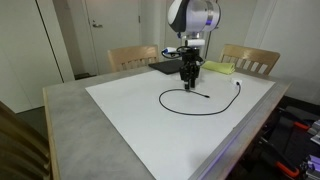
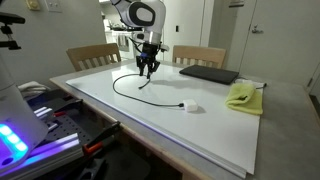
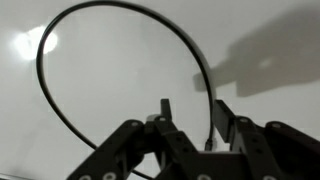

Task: Put the cable in a circle

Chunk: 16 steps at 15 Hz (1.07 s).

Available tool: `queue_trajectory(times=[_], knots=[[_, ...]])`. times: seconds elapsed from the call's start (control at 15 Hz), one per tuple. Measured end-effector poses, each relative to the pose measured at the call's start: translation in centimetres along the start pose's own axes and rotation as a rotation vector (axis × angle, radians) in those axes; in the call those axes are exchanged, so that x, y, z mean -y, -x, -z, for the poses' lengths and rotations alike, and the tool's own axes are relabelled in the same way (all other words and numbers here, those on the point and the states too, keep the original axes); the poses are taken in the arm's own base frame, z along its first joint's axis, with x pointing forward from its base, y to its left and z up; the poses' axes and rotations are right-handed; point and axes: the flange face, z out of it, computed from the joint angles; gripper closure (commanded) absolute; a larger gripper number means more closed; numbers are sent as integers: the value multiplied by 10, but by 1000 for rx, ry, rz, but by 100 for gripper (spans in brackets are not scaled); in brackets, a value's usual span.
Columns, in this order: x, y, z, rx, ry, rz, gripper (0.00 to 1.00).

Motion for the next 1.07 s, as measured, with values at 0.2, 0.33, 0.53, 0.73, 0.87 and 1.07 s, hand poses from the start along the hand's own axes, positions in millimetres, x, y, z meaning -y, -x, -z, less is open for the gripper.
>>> queue_trajectory(times=[0.2,0.33,0.53,0.73,0.87,1.07], knots=[[1,-1,12,-89,-81,166,2],[5,-2,29,-119,-115,276,0],[10,-4,45,-140,-160,387,0],[10,-4,42,-142,-152,379,0],[8,-4,41,-143,-151,381,0],[4,-3,36,-163,-155,462,0]])
